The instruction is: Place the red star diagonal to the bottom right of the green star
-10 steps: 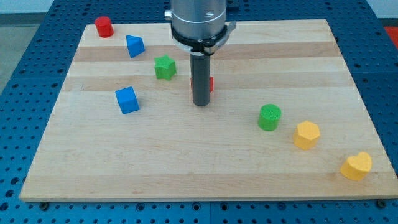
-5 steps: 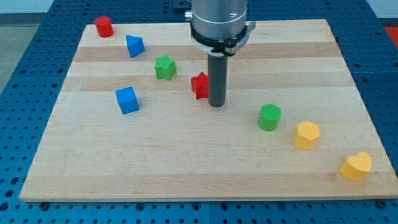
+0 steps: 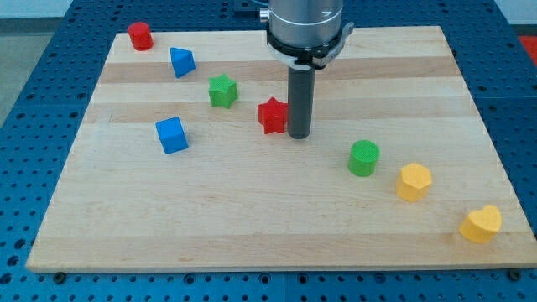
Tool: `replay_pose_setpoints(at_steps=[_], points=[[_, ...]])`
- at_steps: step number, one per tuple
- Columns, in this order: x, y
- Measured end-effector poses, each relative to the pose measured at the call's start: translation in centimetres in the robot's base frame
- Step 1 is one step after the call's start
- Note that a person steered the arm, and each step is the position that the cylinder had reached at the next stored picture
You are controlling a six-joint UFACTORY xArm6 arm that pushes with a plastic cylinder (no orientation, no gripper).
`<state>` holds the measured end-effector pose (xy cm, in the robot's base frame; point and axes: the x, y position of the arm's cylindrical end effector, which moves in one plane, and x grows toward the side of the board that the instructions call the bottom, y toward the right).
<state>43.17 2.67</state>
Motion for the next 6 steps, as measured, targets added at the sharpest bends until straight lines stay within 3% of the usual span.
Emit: replay_pose_setpoints(at_steps=[6], points=[[-1.9,-0.7]])
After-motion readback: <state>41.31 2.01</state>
